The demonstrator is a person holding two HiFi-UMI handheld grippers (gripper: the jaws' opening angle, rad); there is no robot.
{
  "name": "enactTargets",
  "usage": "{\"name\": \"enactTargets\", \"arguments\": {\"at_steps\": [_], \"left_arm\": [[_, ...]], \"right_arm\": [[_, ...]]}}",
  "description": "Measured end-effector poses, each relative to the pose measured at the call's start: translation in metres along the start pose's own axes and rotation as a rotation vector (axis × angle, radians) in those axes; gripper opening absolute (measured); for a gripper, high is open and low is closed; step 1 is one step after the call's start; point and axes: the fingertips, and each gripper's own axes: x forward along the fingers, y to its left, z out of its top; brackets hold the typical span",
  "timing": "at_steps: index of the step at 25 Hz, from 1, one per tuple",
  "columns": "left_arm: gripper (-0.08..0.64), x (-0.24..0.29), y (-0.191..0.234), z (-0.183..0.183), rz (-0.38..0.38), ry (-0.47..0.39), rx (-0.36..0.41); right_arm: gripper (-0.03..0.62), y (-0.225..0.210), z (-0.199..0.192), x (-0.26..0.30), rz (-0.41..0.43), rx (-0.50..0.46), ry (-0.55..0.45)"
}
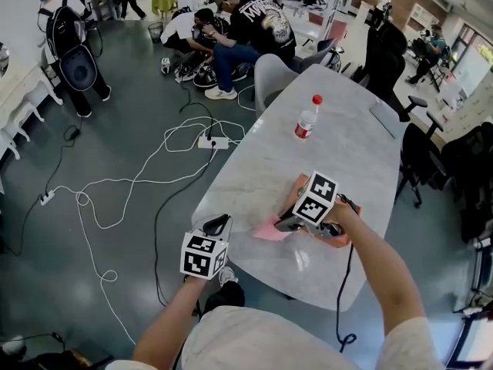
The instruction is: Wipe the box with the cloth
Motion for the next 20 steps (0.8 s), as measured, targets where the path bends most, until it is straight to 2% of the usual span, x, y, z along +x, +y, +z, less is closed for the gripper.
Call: {"name": "enactTargets", "arguments": {"at_steps": [5,9,16,20], "left_arm": [[0.026,-0.003,-0.021,0.004,-0.013,-0.008,0.017],[0.026,-0.001,-0.04,0.014,-0.032,-0.019,0.035],[0.026,0.007,-0.086,0.034,-0.099,-0.037,0.079],[0.026,0.011,-0.11,0.043,-0.127,-0.05,0.104]], "right_arm": [[0.015,0.016,-0.006,-0.027,-0.083,-0.034,-0.183],[0.015,0.02,-0.02,-0.058,-0.212,-0.039,-0.335],[0.015,0.025,-0.063,-0.122,-0.455,0.068,-0.617],[0.015,0.032,-0.09,-0.154,-0.557,0.138,-0.79]]}}
